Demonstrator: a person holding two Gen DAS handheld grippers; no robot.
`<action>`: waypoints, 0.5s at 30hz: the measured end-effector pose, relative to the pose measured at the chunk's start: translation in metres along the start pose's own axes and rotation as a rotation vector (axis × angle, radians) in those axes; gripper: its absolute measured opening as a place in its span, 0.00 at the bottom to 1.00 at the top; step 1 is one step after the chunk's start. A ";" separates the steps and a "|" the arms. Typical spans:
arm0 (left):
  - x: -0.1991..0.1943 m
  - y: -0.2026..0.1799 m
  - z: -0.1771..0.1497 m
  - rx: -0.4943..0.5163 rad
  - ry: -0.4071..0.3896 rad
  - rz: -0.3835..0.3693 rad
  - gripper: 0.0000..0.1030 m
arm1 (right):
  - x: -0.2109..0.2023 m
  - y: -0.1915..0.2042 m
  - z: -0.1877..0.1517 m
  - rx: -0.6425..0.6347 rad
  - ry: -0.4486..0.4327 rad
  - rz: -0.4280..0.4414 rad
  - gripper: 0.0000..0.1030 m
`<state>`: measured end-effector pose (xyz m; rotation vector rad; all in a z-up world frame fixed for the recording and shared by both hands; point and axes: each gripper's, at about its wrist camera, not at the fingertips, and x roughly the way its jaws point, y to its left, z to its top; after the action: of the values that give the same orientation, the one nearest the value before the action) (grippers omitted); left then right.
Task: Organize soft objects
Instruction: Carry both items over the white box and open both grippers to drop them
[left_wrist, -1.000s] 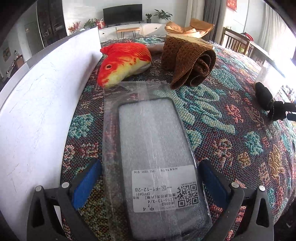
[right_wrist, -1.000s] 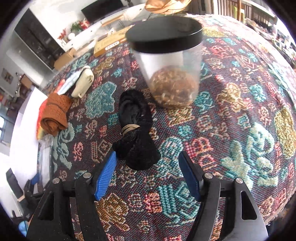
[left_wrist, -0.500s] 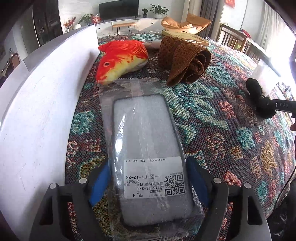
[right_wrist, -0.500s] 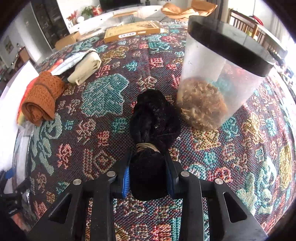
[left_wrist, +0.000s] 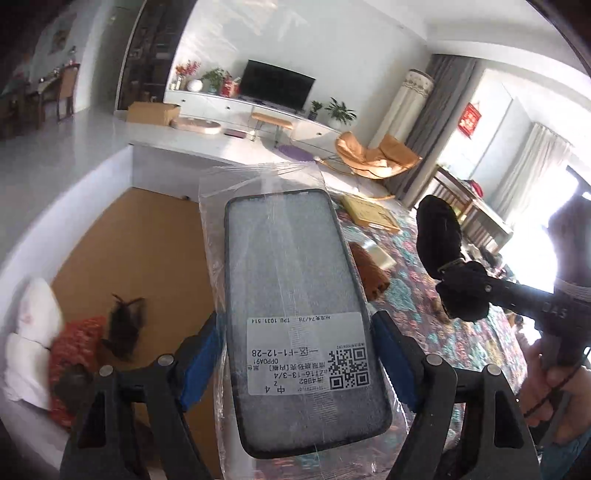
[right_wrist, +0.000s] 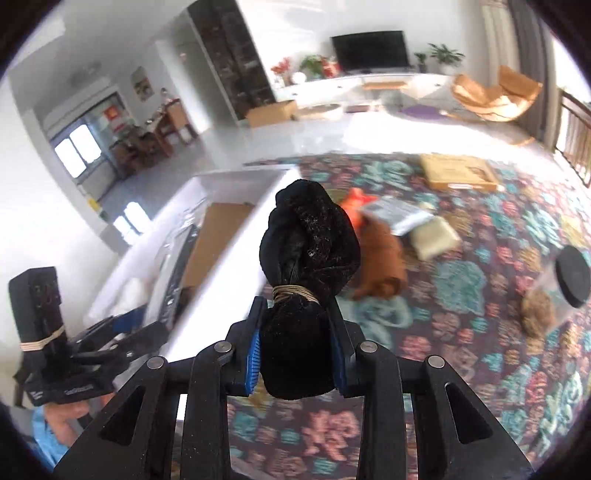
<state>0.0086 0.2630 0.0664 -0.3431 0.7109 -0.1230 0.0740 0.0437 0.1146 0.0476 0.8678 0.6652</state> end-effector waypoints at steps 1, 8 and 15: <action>-0.007 0.016 0.004 0.000 -0.010 0.074 0.77 | 0.011 0.022 0.004 -0.015 0.012 0.053 0.33; -0.013 0.109 0.007 -0.049 0.030 0.458 0.94 | 0.067 0.081 0.001 -0.034 0.066 0.224 0.71; -0.017 0.064 -0.004 -0.098 -0.066 0.280 0.94 | 0.057 -0.034 -0.052 -0.037 0.024 -0.207 0.72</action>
<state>-0.0072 0.3255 0.0517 -0.3359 0.6942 0.1880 0.0806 0.0364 0.0311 -0.0823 0.8697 0.4887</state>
